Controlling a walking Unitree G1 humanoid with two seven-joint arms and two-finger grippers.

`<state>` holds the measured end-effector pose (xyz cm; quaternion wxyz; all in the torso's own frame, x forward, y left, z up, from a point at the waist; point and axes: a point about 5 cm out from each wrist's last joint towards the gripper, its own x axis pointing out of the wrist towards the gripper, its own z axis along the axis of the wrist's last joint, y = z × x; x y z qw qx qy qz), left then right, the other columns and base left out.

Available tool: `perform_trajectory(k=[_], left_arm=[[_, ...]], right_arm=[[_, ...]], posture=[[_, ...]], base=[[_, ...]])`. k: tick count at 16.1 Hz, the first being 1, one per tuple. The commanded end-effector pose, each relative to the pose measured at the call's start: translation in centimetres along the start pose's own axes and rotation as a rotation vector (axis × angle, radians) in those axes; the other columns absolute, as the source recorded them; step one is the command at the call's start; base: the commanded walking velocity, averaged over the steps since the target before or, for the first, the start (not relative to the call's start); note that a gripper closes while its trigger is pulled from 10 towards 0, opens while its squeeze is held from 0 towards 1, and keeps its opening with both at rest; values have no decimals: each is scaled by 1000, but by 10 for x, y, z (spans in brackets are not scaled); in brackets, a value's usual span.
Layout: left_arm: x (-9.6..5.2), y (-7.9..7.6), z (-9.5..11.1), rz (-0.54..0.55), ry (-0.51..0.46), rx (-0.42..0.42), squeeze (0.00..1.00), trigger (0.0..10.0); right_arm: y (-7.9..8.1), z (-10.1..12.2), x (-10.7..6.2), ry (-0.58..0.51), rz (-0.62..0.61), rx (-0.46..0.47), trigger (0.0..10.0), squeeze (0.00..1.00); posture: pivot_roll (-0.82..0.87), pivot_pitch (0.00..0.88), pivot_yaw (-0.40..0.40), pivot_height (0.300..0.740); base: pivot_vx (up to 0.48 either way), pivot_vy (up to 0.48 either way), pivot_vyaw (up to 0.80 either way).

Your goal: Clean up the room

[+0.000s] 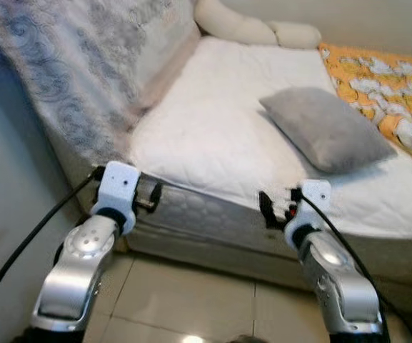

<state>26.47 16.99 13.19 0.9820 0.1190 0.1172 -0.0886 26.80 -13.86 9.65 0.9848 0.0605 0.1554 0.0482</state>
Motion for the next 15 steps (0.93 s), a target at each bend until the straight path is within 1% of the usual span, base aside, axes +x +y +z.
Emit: perform_trajectory(k=[1, 4, 5, 7, 10, 15], left_arm=[[2, -5, 3, -22, -11, -5, 0, 10000], [0, -6, 3, -39, -11, -28, 0, 10000], [0, -6, 3, -39, -11, -33, 0, 10000], [1, -6, 2, -39, -8, -45, 0, 10000], [2, -3, 4, -34, -15, -62, 0, 10000], [4, -2, 5, -34, -18, -68, 0, 10000]], right_arm=[[-10, -2, -2, 11, -37, 3, 10000, 0], [-11, -2, -3, 9, -49, -6, 10000, 0], [-13, -1, -3, 4, -54, -16, 10000, 0], [-15, 3, -1, -14, -48, -41, 10000, 0], [-17, 5, 1, -30, -54, -44, 10000, 0], [-18, 13, 5, -66, -66, -105, 10000, 0]], posture=[[-89, 0, -41, 740], [-95, 0, -41, 740], [-98, 0, -38, 740], [-101, 0, -38, 740], [-96, 0, -41, 740], [-98, 0, -40, 740]], base=[[0, 0, -719], [0, 0, -715], [0, 0, 0], [319, 0, 0], [349, 0, 0], [373, 0, 0]])
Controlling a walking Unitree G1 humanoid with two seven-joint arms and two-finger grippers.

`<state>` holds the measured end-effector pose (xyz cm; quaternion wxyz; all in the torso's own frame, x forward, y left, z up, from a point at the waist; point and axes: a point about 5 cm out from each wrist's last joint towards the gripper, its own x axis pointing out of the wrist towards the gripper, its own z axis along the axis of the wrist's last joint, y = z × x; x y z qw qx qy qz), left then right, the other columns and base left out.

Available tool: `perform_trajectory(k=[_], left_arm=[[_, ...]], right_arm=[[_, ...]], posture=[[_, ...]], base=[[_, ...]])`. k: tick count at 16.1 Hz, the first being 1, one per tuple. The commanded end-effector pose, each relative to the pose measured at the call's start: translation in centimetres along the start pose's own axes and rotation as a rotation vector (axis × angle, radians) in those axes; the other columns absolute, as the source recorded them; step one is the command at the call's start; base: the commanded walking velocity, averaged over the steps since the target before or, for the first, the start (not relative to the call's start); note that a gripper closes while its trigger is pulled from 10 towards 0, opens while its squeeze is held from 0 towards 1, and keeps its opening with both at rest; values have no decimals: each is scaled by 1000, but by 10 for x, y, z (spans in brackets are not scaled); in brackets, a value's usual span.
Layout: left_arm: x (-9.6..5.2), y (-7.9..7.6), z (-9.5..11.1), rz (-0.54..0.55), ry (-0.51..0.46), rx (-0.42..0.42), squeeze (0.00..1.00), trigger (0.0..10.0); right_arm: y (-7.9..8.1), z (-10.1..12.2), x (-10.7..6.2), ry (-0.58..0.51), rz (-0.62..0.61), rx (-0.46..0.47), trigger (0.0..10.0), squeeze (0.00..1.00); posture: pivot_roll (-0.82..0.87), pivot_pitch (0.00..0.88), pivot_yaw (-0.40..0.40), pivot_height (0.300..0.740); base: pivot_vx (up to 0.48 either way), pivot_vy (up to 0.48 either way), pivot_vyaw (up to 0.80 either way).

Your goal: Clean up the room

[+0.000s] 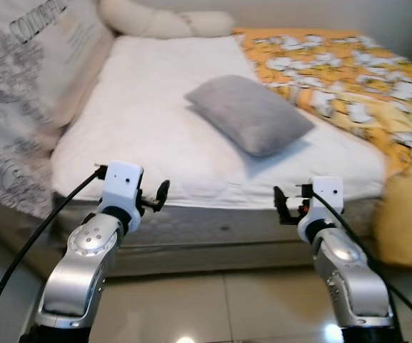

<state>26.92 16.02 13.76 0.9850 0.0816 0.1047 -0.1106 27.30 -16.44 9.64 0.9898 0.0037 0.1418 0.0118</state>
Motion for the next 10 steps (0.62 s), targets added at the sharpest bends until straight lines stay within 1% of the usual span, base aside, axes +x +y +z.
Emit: perform_trajectory(k=[1, 4, 10], left_arm=[[-1, 5, -3, 15, 18, -1, 0, 10000], [0, 5, -4, 13, 18, 2, 0, 10000], [1, 3, -5, -1, 22, 9, 0, 10000]], right_arm=[[7, 9, 3, -41, 21, -2, 10000, 0], [5, 7, 4, -42, 8, -16, 10000, 0], [5, 7, 4, -34, 25, 9, 10000, 0]], posture=[[-98, 0, -40, 740], [-102, 0, -39, 740], [-111, 0, -41, 740]], base=[[386, 0, 0], [387, 0, 0], [384, 0, 0]])
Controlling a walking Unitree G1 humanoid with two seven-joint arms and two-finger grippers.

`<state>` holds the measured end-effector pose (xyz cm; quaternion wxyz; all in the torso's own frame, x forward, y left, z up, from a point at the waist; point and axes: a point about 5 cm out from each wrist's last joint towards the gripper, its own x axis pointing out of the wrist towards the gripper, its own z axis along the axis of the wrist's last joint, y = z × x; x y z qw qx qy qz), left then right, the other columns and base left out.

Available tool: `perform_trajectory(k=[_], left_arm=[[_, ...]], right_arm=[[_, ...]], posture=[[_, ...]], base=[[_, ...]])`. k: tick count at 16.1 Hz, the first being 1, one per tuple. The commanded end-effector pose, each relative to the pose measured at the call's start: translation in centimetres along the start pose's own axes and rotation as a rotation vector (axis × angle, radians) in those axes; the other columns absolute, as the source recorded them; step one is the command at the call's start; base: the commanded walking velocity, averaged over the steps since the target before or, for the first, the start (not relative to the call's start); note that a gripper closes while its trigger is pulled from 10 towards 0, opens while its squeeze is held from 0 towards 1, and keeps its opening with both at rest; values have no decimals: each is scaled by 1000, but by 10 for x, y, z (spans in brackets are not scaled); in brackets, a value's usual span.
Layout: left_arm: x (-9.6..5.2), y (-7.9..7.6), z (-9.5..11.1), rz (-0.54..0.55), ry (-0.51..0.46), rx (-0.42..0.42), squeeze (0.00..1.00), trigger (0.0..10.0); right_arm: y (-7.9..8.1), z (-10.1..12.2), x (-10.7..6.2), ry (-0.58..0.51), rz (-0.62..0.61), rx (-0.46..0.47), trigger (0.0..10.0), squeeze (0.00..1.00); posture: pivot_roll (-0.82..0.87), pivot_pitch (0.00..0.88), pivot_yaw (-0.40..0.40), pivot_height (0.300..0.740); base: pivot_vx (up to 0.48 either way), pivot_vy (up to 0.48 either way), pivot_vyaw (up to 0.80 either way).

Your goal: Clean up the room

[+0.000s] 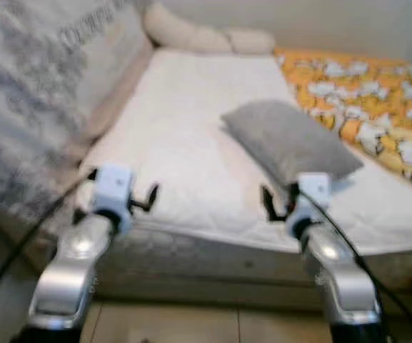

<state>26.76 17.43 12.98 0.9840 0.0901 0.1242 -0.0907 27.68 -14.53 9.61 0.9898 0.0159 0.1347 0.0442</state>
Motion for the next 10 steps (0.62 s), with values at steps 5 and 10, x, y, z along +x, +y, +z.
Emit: perform_trajectory(k=[5, 10], left_arm=[[3, -10, 5, -45, -19, 11, 0, 10000], [3, -10, 5, -47, -16, 17, 0, 10000]], right_arm=[[-18, 3, -1, 8, -76, -9, 10000, 0], [-18, 6, 0, -2, -63, 11, 10000, 0]], posture=[[-108, 0, -42, 740], [-110, 0, -36, 740]], base=[[385, 0, 0], [377, 0, 0]])
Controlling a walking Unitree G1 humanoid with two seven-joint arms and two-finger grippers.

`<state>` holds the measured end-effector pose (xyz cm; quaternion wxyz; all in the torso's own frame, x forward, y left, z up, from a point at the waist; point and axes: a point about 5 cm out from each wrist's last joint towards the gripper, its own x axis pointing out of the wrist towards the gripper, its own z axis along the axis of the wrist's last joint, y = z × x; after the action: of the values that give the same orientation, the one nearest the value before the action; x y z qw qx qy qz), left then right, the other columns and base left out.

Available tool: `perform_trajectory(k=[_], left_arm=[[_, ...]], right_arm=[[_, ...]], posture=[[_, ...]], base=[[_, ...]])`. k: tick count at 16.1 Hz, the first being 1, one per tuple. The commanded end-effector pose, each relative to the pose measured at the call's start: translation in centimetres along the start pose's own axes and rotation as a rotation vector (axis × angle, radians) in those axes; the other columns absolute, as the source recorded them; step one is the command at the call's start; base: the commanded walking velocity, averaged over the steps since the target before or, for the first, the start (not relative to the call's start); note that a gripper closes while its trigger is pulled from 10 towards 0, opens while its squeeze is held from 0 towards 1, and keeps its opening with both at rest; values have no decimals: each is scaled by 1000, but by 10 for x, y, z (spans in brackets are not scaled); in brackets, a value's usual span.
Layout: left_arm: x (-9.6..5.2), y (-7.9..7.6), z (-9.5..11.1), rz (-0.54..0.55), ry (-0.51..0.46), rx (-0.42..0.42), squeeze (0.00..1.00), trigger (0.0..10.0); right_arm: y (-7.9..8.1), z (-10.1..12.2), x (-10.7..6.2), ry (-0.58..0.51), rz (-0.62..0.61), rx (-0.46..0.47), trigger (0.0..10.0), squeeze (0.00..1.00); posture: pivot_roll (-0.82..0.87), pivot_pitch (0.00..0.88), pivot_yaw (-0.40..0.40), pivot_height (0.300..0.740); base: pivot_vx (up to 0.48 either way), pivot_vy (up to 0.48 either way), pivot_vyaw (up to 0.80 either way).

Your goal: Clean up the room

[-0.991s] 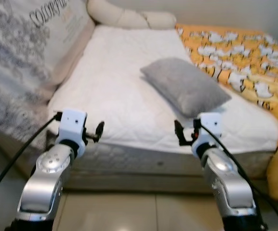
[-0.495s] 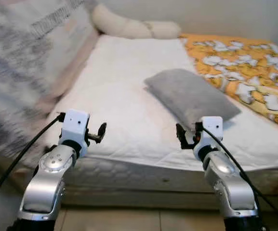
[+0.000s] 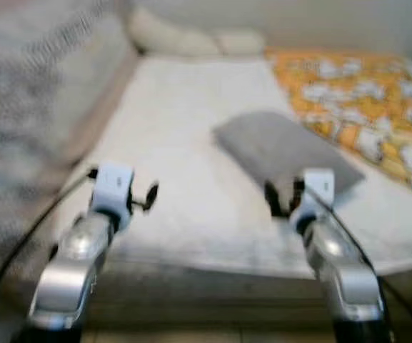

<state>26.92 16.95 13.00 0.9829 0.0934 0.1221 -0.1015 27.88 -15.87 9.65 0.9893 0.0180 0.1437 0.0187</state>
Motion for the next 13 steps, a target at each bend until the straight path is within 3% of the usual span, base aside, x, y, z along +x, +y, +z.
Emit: perform_trajectory(k=[1, 13], left_arm=[[1, -6, 3, -28, -11, 8, 0, 10000], [-1, -6, 1, -29, -10, 14, 0, 10000]], right_arm=[[-4, 5, -1, -30, -11, -22, 10000, 0], [-5, -2, -2, -19, -22, -34, 10000, 0]], posture=[[-109, 0, -37, 740], [-109, 0, -41, 740]], base=[[375, 0, 0], [352, 0, 0]])
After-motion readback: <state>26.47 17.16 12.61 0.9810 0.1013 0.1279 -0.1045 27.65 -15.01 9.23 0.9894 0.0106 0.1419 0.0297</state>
